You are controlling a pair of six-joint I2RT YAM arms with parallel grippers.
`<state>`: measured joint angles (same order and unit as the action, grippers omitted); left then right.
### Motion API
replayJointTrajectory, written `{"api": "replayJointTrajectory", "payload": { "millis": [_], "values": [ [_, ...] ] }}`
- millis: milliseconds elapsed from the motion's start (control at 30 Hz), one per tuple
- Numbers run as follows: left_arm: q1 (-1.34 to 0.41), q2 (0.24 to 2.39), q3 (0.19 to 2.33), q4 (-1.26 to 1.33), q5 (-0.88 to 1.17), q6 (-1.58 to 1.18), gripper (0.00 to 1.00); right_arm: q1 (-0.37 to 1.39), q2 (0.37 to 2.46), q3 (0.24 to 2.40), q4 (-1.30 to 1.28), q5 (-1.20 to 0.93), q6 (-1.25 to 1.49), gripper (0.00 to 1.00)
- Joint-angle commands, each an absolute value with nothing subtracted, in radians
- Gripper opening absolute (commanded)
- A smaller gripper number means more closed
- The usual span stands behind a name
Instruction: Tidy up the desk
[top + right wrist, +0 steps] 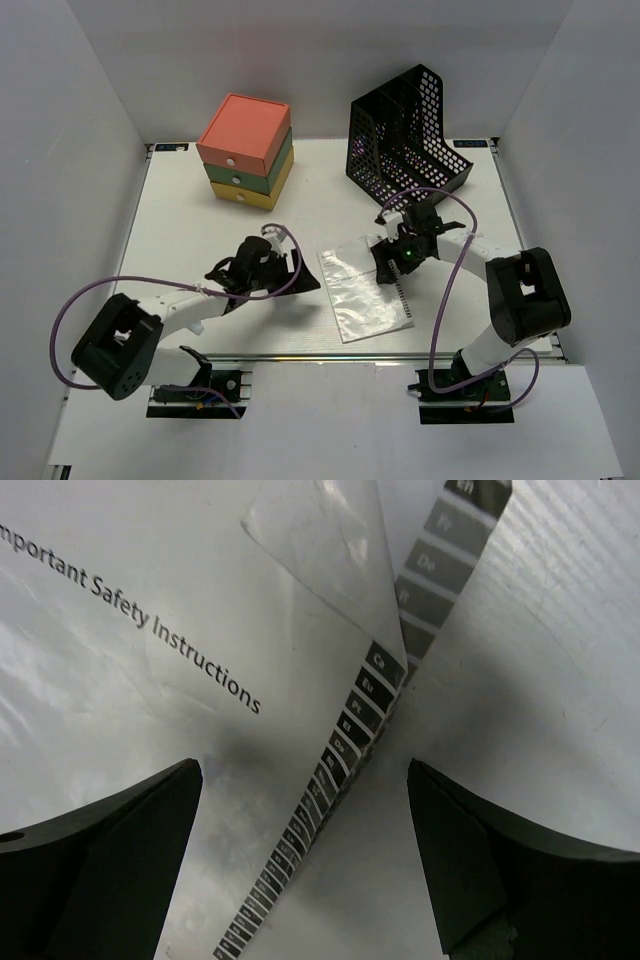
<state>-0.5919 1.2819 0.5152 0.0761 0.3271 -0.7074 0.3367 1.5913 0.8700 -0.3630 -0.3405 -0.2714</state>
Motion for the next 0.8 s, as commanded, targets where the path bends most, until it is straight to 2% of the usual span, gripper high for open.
{"api": "replayJointTrajectory", "payload": {
  "millis": [0, 233, 400, 500, 533, 600, 733, 767],
  "values": [
    [-0.633, 1.33, 0.505, 0.147, 0.256, -0.727, 0.86, 0.347, 1.606, 0.893, -0.336, -0.368, -0.288, 0.89],
    [-0.699, 1.448, 0.541, 0.195, 0.221, -0.744, 0.86, 0.365, 1.637, 0.884, -0.336, -0.405, -0.285, 0.84],
    [-0.744, 1.506, 0.566, 0.199, 0.204, -0.756, 0.86, 0.373, 1.644, 0.879, -0.339, -0.443, -0.288, 0.75],
    [-0.753, 1.535, 0.586, 0.184, 0.189, -0.761, 0.86, 0.374, 1.649, 0.876, -0.334, -0.453, -0.288, 0.64],
    [-0.764, 1.546, 0.594, 0.169, 0.187, -0.762, 0.86, 0.376, 1.652, 0.877, -0.336, -0.46, -0.288, 0.56],
    [-0.773, 1.575, 0.615, 0.16, 0.18, -0.761, 0.86, 0.376, 1.663, 0.884, -0.339, -0.46, -0.288, 0.48],
    [-0.791, 1.592, 0.62, 0.164, 0.172, -0.773, 0.86, 0.373, 1.669, 0.893, -0.348, -0.463, -0.288, 0.16],
    [-0.792, 1.592, 0.62, 0.163, 0.17, -0.773, 0.86, 0.37, 1.663, 0.893, -0.35, -0.468, -0.288, 0.12]
  ]
}}
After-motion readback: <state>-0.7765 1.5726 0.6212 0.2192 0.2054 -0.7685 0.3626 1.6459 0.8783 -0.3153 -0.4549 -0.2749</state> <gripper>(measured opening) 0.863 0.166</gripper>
